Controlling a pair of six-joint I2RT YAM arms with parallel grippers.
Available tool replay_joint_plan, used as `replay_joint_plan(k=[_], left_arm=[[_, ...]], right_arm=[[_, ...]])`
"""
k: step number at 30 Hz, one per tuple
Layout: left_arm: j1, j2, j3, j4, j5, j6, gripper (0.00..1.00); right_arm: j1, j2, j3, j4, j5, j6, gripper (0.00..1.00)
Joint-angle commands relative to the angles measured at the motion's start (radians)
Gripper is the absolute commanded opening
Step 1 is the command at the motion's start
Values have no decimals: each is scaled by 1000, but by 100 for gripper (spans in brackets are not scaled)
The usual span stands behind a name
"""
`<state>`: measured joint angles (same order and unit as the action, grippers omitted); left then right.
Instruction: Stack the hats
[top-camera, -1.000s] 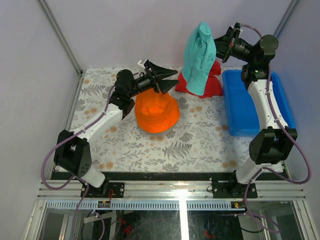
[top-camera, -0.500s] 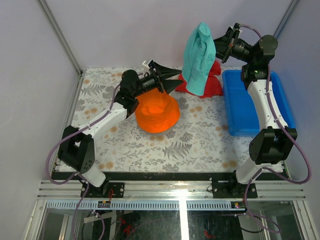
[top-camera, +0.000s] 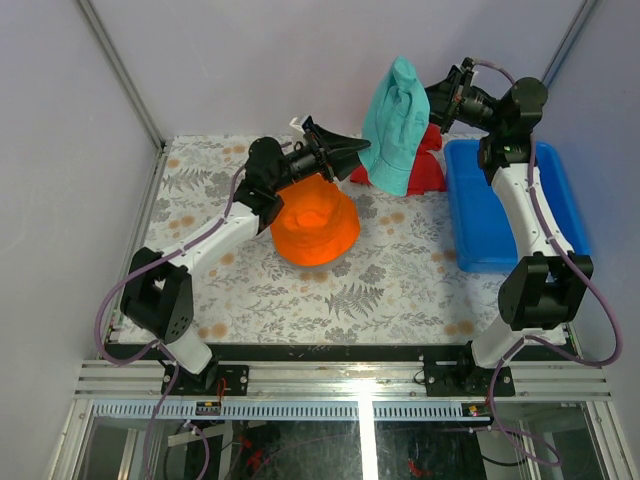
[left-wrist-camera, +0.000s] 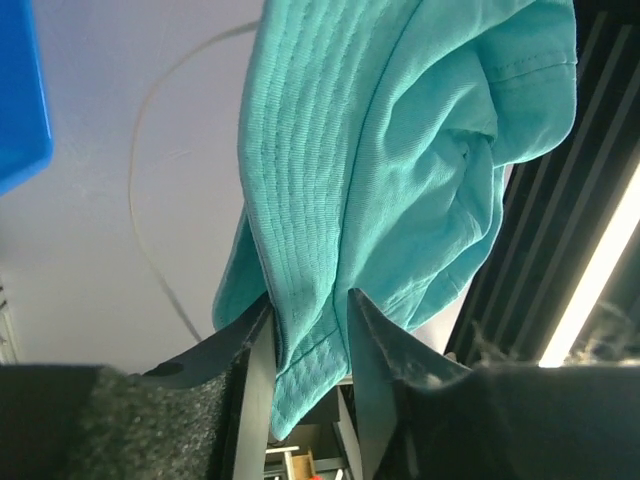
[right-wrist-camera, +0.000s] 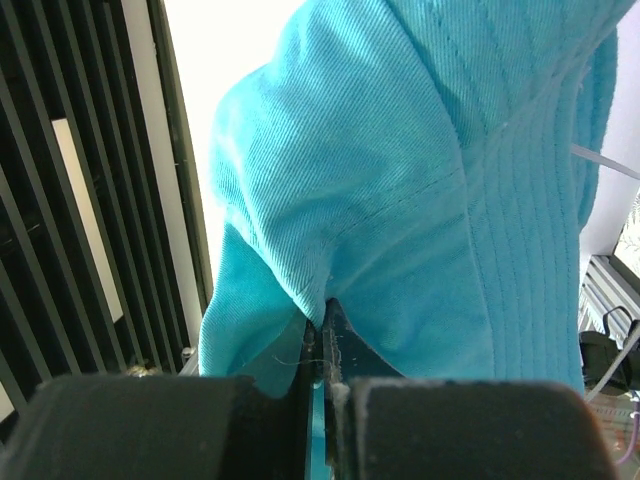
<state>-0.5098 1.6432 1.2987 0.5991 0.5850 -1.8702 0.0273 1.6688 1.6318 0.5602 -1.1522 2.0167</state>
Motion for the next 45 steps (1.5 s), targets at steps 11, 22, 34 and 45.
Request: replay_joint_plan(k=[11,22,34,45], left_arm=[[57,-45,1,10,10,87,0],[228,-148,-131,29,93,136,0],[244,-222,-241,-1,68,160,0],[283,-280,-322,-82,79,277,0]], right_arm=[[11,-66,13,-357,-23,-352,0],[100,92,390,-1200,189,-1022,0],[206,234,663,-1607,409,-1288,0],[315,284,633,-1573,486,-1289,0]])
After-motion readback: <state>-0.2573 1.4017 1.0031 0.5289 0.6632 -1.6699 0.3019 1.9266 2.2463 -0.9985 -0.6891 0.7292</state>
